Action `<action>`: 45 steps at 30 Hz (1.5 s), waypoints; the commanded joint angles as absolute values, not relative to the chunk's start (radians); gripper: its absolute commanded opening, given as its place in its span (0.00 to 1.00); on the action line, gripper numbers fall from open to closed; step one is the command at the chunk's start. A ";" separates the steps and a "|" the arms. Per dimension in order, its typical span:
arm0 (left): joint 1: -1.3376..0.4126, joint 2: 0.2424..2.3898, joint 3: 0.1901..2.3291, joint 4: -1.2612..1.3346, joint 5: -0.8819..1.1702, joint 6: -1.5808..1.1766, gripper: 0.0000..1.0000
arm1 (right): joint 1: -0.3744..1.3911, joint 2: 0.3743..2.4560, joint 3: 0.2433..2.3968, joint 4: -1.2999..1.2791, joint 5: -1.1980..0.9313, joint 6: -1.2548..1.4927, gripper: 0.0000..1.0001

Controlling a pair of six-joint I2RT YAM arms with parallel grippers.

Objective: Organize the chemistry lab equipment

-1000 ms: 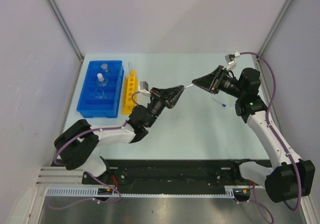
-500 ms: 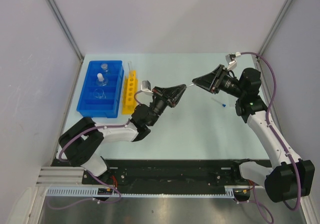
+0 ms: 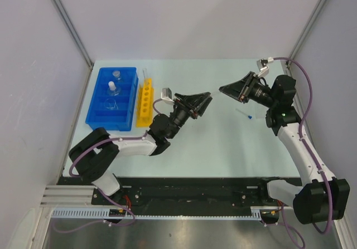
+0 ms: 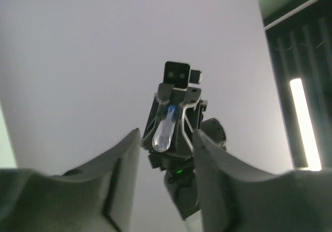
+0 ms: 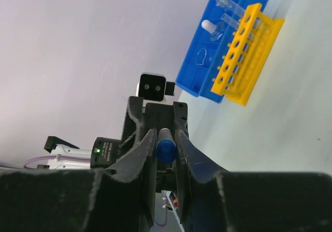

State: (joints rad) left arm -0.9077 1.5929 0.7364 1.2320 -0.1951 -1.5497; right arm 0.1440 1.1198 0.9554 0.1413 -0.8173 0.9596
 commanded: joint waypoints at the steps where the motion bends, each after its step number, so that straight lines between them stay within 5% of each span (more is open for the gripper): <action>1: -0.911 1.588 0.755 1.232 -0.141 -1.519 0.58 | 0.091 1.098 0.962 0.195 -0.828 0.897 0.15; 6: -0.870 1.476 0.684 1.138 -0.077 -1.422 0.84 | 0.031 1.085 1.015 0.068 -0.799 0.673 0.15; 13: -0.755 1.191 0.701 0.576 0.060 -0.937 1.00 | 0.008 1.060 1.040 -0.196 -0.563 0.202 0.16; 17: -0.661 0.998 0.787 0.109 0.038 -0.623 1.00 | -0.037 1.071 1.040 -0.256 -0.414 0.045 0.16; 25: -0.541 0.864 0.905 -0.360 0.019 -0.167 1.00 | -0.106 1.199 1.040 -0.212 -0.232 -0.081 0.16; 45: -0.540 0.824 0.810 -0.406 -0.091 -0.037 1.00 | -0.239 1.546 1.075 -0.037 -0.212 -0.061 0.17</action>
